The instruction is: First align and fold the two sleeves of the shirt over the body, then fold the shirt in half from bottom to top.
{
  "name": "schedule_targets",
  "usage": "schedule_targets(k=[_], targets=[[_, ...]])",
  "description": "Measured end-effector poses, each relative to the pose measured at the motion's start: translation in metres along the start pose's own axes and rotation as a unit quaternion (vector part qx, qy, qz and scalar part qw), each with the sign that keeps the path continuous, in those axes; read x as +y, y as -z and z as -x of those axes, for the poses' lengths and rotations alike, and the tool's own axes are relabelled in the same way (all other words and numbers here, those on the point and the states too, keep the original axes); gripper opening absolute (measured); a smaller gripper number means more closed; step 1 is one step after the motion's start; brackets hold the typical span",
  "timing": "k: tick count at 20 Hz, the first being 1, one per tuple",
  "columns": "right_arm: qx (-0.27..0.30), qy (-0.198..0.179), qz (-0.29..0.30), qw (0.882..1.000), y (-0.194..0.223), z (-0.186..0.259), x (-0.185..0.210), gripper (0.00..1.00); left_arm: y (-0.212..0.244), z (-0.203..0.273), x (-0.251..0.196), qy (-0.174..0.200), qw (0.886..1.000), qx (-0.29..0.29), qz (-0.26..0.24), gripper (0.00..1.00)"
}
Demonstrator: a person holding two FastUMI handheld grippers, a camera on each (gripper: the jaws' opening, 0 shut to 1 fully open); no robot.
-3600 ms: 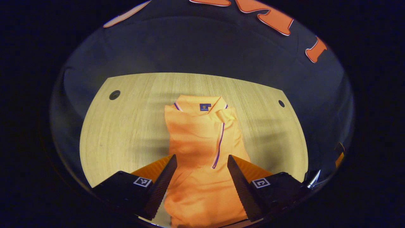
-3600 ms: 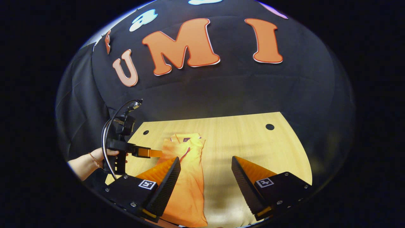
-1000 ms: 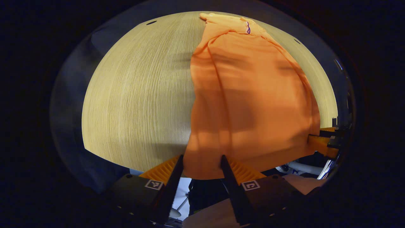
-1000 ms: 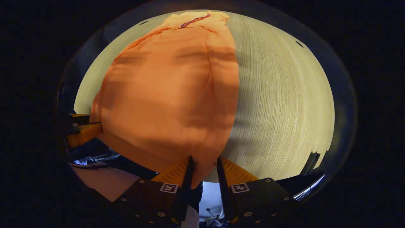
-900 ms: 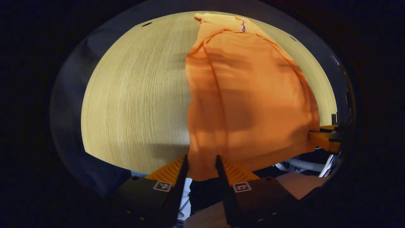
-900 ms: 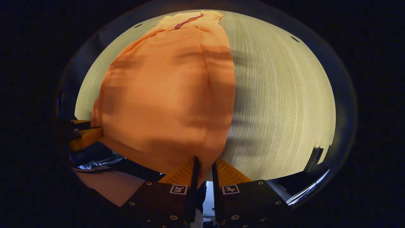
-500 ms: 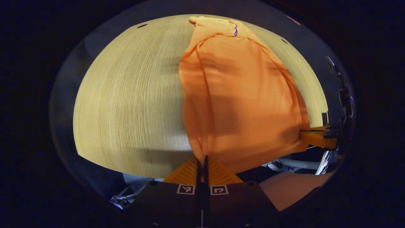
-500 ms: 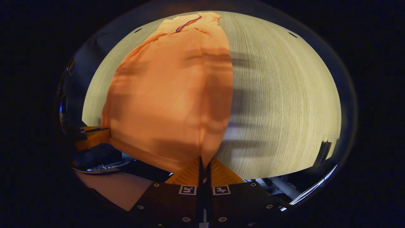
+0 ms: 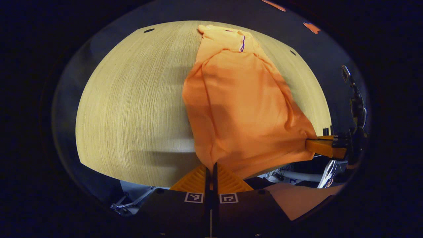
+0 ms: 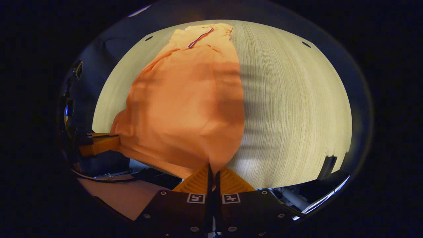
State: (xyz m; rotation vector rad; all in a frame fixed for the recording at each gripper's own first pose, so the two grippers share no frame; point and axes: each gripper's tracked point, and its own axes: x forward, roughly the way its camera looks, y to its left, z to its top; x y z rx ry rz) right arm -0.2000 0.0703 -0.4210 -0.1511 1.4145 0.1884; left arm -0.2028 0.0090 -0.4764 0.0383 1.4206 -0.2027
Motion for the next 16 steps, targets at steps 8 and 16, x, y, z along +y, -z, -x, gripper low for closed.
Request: schedule_targets(k=[8,16], targets=[[-0.059,0.002,-0.012,0.998,-0.074,0.031,-0.015,0.04,-0.063,0.011,-0.007,0.015,0.997,-0.070,-0.012,0.03],[-0.116,0.001,-0.005,0.993,-0.161,0.063,-0.022,0.04,-0.135,0.027,-0.007,0.022,0.989,-0.143,-0.028,0.03]])
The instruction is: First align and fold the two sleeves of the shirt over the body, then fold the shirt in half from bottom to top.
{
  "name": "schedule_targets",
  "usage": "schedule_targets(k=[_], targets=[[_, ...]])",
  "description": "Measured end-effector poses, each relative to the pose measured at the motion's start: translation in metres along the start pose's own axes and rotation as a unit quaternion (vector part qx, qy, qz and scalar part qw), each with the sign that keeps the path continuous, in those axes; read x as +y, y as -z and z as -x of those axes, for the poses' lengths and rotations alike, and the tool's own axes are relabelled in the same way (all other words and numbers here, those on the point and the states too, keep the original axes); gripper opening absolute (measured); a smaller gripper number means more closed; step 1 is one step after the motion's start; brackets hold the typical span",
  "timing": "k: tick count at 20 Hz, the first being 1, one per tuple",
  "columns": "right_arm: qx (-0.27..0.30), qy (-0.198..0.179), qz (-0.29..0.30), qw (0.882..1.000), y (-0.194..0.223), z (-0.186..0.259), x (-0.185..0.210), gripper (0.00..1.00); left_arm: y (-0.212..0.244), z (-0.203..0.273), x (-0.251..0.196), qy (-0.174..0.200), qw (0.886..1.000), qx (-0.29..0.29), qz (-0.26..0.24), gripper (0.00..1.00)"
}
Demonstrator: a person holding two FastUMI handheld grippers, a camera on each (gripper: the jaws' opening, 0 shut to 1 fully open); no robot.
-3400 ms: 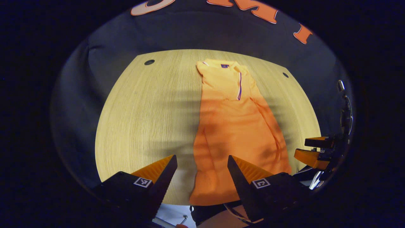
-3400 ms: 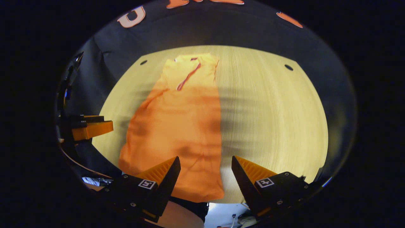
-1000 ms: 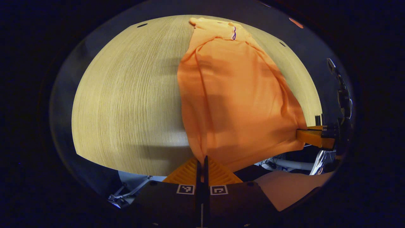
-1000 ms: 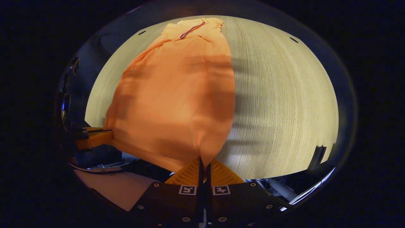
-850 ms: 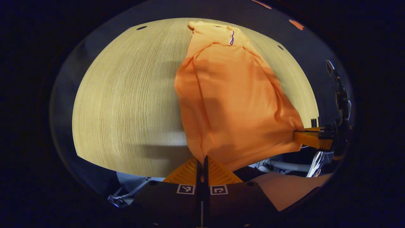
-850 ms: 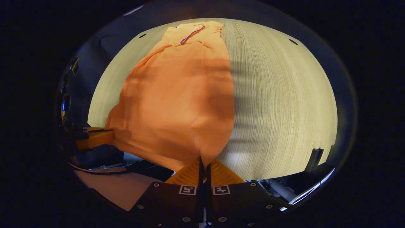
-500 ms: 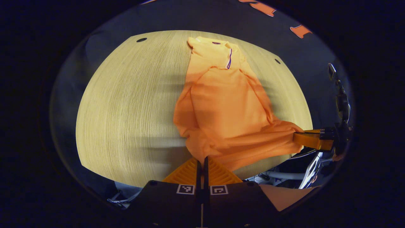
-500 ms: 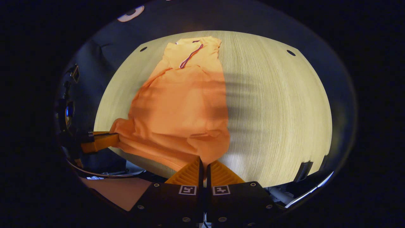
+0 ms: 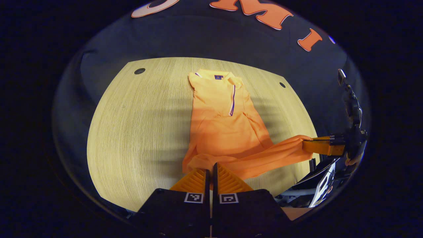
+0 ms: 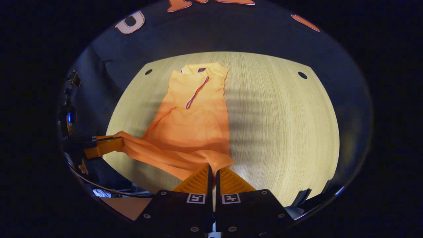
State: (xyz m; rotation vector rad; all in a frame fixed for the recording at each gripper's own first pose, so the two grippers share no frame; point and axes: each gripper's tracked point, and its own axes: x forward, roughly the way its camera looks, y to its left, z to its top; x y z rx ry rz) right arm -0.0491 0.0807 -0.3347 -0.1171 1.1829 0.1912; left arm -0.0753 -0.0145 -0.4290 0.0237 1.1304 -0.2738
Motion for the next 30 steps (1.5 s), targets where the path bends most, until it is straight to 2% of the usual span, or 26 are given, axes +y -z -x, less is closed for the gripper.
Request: schedule_targets(k=[7,9,16,20,21,23,30], targets=[[-0.059,0.007,0.011,0.998,-0.092,0.000,-0.004,0.04,-0.075,-0.015,0.011,-0.009,0.998,-0.063,-0.010,0.03],[-0.069,0.009,0.010,0.998,-0.113,-0.002,-0.007,0.04,-0.105,-0.017,0.014,-0.007,0.997,-0.074,-0.005,0.04],[-0.089,0.016,0.006,0.996,-0.176,-0.026,-0.019,0.04,-0.181,-0.045,0.038,-0.023,0.994,-0.105,-0.035,0.03],[-0.103,0.053,0.012,0.993,-0.211,-0.052,-0.041,0.04,-0.215,-0.078,0.058,-0.046,0.992,-0.105,-0.043,0.03],[-0.106,0.058,0.008,0.993,-0.219,-0.059,-0.047,0.04,-0.221,-0.085,0.065,-0.055,0.992,-0.104,-0.041,0.03],[-0.102,0.048,-0.012,0.994,-0.226,-0.073,-0.049,0.04,-0.227,-0.101,0.063,-0.043,0.994,-0.098,-0.028,0.03],[-0.091,0.024,-0.033,0.995,-0.238,-0.116,-0.039,0.04,-0.230,-0.172,0.088,-0.073,0.994,-0.059,-0.058,0.03]])
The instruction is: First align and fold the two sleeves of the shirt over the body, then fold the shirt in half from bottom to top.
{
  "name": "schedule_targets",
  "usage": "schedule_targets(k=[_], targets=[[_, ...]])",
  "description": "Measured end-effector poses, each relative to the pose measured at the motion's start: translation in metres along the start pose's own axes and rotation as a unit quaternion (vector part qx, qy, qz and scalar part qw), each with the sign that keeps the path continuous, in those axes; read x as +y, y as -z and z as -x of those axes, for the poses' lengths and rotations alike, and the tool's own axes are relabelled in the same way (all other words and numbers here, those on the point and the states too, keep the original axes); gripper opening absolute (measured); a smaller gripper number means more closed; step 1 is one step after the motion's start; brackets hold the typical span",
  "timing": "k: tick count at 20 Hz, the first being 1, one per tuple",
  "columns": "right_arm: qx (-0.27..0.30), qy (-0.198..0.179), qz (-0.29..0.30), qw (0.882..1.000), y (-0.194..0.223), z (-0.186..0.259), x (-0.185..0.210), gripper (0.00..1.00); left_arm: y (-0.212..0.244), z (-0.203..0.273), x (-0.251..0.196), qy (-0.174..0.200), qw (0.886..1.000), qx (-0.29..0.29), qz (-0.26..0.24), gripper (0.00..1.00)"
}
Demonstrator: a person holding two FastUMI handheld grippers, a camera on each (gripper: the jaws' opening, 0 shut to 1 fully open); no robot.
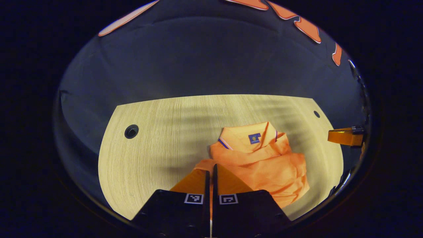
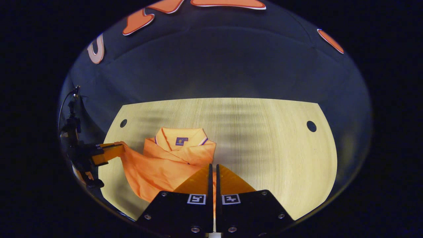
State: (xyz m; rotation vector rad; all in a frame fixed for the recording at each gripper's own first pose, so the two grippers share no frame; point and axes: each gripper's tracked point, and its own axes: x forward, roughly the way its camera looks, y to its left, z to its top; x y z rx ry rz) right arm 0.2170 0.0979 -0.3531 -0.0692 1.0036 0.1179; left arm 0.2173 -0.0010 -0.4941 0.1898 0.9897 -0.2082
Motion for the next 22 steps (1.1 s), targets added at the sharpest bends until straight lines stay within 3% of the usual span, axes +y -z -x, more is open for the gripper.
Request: schedule_targets(k=[5,7,10,12,14,17,19,22], targets=[[-0.004,0.020,0.009,1.000,0.001,-0.010,-0.003,0.04,0.032,-0.028,0.012,-0.008,0.998,0.039,0.049,0.07],[-0.005,0.027,0.008,1.000,0.002,-0.012,-0.005,0.04,0.039,-0.029,0.016,0.003,0.996,0.043,0.073,0.22],[0.000,0.027,-0.001,1.000,0.007,-0.012,-0.005,0.04,0.037,-0.021,0.025,0.000,0.995,0.028,0.097,1.00],[0.000,0.025,-0.003,1.000,0.010,-0.012,-0.004,0.05,0.031,-0.010,0.028,-0.008,0.995,0.013,0.098,0.99],[-0.002,0.024,-0.001,1.000,0.013,-0.010,-0.001,0.17,0.023,0.004,0.026,-0.008,0.996,-0.004,0.094,0.99],[-0.014,0.033,-0.002,0.999,0.012,-0.003,-0.001,0.60,0.005,0.033,0.018,-0.003,0.995,-0.039,0.086,0.99],[-0.029,0.038,-0.001,0.999,0.008,0.008,-0.001,1.00,-0.008,0.056,0.020,-0.014,0.995,-0.066,0.068,0.99],[-0.051,0.030,-0.006,0.998,0.001,0.034,0.007,1.00,-0.029,0.088,0.028,-0.042,0.993,-0.106,0.037,0.99]])
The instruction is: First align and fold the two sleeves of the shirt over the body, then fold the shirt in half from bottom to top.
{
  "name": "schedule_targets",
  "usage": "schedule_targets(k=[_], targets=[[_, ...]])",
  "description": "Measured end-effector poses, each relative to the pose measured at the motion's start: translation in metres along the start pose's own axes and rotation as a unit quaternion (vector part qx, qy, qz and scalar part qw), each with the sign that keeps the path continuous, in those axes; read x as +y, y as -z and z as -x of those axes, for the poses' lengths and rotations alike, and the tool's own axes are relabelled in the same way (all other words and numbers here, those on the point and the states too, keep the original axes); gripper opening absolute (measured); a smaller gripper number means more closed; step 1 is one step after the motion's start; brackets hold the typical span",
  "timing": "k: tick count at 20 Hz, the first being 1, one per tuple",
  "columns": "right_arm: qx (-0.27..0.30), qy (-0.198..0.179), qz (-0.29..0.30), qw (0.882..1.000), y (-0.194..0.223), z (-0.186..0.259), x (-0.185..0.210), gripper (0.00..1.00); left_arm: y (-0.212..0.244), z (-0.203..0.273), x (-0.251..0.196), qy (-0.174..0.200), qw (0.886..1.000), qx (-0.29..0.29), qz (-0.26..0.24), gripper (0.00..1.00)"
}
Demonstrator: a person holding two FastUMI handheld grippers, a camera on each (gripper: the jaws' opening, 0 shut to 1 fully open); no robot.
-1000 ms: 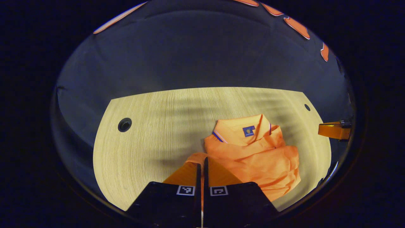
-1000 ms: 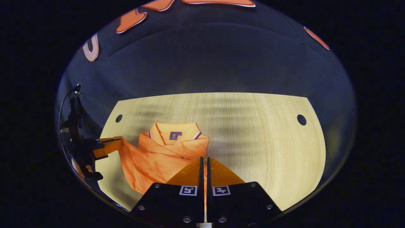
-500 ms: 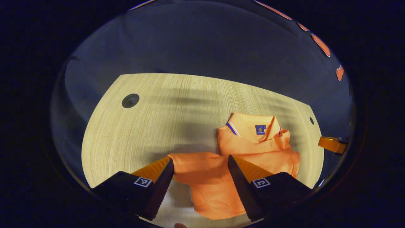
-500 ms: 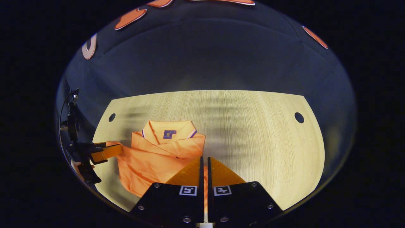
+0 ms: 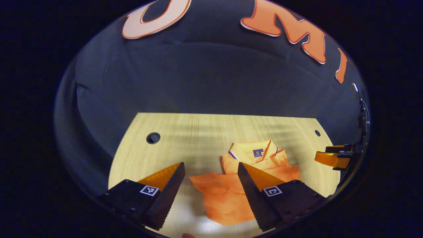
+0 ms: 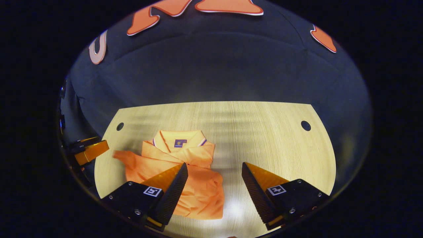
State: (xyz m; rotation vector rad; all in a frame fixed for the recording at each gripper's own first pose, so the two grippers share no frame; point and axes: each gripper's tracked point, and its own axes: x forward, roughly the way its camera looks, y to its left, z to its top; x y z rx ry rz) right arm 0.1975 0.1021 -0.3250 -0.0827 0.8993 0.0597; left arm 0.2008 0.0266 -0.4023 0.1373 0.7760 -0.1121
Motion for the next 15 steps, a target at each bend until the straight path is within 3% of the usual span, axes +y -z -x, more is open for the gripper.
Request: schedule_targets(k=[6,15], targets=[[-0.060,-0.020,-0.008,0.998,-0.019,0.068,0.011,1.00,-0.042,0.079,-0.002,-0.017,0.996,-0.081,-0.023,0.99],[-0.167,-0.032,-0.012,0.985,-0.036,0.178,0.015,0.99,-0.085,0.207,-0.037,0.016,0.981,-0.195,-0.010,0.98]])
